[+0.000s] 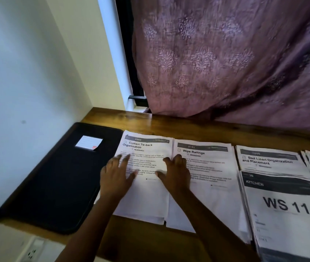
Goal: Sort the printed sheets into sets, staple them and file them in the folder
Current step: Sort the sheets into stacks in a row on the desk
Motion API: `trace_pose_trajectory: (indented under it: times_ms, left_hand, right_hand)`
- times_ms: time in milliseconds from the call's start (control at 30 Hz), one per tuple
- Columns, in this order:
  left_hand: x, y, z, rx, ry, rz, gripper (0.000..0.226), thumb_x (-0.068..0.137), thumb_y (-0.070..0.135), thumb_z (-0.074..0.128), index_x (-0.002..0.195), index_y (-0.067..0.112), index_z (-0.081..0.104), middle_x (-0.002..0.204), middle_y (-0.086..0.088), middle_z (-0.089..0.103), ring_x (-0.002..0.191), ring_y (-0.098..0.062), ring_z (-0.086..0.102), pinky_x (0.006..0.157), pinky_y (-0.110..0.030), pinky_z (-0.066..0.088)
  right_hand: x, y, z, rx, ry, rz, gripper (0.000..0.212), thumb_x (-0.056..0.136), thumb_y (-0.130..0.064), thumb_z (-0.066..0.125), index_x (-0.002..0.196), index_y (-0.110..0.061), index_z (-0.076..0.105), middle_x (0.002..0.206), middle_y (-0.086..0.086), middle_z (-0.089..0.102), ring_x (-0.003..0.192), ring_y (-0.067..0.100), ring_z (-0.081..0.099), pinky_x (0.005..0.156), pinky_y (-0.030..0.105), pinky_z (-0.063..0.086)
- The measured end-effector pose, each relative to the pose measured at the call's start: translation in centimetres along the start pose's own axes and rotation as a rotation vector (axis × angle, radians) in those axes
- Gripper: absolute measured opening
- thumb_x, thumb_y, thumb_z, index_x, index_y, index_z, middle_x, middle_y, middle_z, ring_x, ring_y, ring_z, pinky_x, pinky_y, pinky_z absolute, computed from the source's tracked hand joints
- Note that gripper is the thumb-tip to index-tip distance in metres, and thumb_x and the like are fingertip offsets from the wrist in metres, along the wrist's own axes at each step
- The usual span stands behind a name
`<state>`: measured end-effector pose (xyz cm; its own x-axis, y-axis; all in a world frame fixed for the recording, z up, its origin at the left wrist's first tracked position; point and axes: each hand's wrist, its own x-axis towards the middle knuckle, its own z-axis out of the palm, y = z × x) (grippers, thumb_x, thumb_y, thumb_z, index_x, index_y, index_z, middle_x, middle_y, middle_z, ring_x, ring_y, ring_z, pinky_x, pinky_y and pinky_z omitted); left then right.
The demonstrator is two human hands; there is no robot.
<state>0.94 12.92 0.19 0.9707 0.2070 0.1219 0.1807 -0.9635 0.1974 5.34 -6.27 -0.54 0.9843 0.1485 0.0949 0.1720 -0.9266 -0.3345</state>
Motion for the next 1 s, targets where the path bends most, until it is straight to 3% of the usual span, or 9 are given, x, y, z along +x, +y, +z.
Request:
trace_pose_trajectory:
  times_ms: [133, 300, 433, 533, 667, 733, 800, 867, 1000]
  left_hand:
    - [-0.6, -0.2, 2.4, 0.043, -0.196, 0.070, 0.109, 0.064, 0.089, -0.012, 0.152, 0.031, 0.017, 0.160, -0.007, 0.017, 0.147, -0.026, 0.012, 0.116, -0.052, 0.009]
    - [-0.6, -1.7, 2.5, 0.086, -0.252, 0.092, 0.122, 0.051, 0.089, -0.027, 0.153, 0.032, 0.010, 0.161, -0.006, 0.009, 0.148, -0.026, 0.005, 0.117, -0.050, 0.001]
    - [-0.5, -0.4, 1.2, 0.019, -0.206, 0.086, 0.112, 0.062, 0.088, -0.005, 0.152, 0.027, 0.021, 0.159, -0.009, 0.019, 0.147, -0.026, 0.013, 0.117, -0.050, 0.002]
    - [-0.8, 3.2, 0.5, -0.162, -0.085, 0.104, 0.091, 0.077, 0.077, 0.019, 0.147, 0.023, 0.037, 0.154, -0.008, 0.033, 0.144, -0.027, 0.024, 0.117, -0.050, 0.005]
    - [-2.8, 12.3, 0.7, -0.232, -0.024, 0.303, 0.066, 0.086, 0.063, 0.034, 0.137, 0.024, 0.051, 0.145, -0.005, 0.047, 0.136, -0.027, 0.041, 0.114, -0.052, 0.017]
    - [-4.7, 17.7, 1.7, -0.293, -0.002, 0.433, 0.059, 0.088, 0.058, 0.037, 0.131, 0.022, 0.056, 0.140, -0.005, 0.053, 0.131, -0.027, 0.047, 0.111, -0.053, 0.026]
    - [-7.0, 22.7, 2.7, -0.342, -0.044, 0.503, 0.053, 0.090, 0.051, 0.044, 0.133, 0.023, 0.054, 0.143, -0.003, 0.049, 0.136, -0.026, 0.041, 0.114, -0.048, 0.018]
    - [-8.9, 27.0, 4.1, -0.349, -0.102, 0.558, 0.049, 0.092, 0.045, 0.052, 0.137, 0.025, 0.049, 0.148, -0.001, 0.042, 0.141, -0.024, 0.033, 0.115, -0.041, 0.005]
    - [-11.4, 32.7, 6.9, -0.298, -0.175, 0.575, 0.052, 0.095, 0.048, 0.047, 0.142, 0.026, 0.041, 0.155, 0.000, 0.032, 0.145, -0.022, 0.023, 0.114, -0.038, -0.003]
  right_hand:
    - [-1.6, -0.8, 1.4, -0.130, 0.032, -0.059, 0.053, 0.061, -0.060, 0.071, 0.099, -0.023, 0.067, 0.116, 0.010, 0.059, 0.107, 0.031, 0.056, 0.080, 0.046, 0.049]
    - [-2.4, -1.0, 2.7, -0.121, -0.061, -0.137, 0.062, 0.077, -0.060, 0.048, 0.121, -0.017, 0.058, 0.138, 0.013, 0.051, 0.133, 0.031, 0.042, 0.107, 0.060, 0.020]
    - [-2.5, -0.3, 1.1, -0.032, -0.064, -0.156, 0.067, 0.088, -0.057, 0.037, 0.143, -0.019, 0.037, 0.154, 0.010, 0.027, 0.145, 0.027, 0.017, 0.111, 0.053, -0.002]
    - [-3.1, 2.3, -1.8, 0.034, -0.017, -0.151, 0.064, 0.093, -0.049, 0.045, 0.148, -0.021, 0.027, 0.157, 0.004, 0.019, 0.146, 0.022, 0.009, 0.114, 0.052, -0.003]
    - [-5.3, 9.9, -6.2, 0.087, 0.069, -0.089, 0.052, 0.091, -0.042, 0.047, 0.138, -0.019, 0.044, 0.147, 0.003, 0.042, 0.140, 0.020, 0.031, 0.115, 0.050, 0.010]
    - [-6.8, 15.1, -8.2, 0.097, 0.141, -0.053, 0.042, 0.089, -0.035, 0.057, 0.127, -0.016, 0.057, 0.130, 0.006, 0.059, 0.124, 0.024, 0.052, 0.110, 0.048, 0.029]
    - [-8.1, 20.2, -10.1, 0.090, 0.206, 0.001, 0.035, 0.085, -0.025, 0.066, 0.118, -0.013, 0.062, 0.114, 0.008, 0.067, 0.107, 0.026, 0.063, 0.097, 0.042, 0.047]
    - [-9.1, 24.5, -11.8, 0.057, 0.211, 0.111, 0.033, 0.085, -0.022, 0.067, 0.116, -0.012, 0.063, 0.112, 0.009, 0.068, 0.104, 0.027, 0.064, 0.092, 0.038, 0.049]
    - [-9.8, 31.0, -13.0, 0.005, 0.106, 0.250, 0.055, 0.084, -0.032, 0.068, 0.133, -0.015, 0.049, 0.134, 0.008, 0.054, 0.125, 0.027, 0.049, 0.106, 0.038, 0.037]
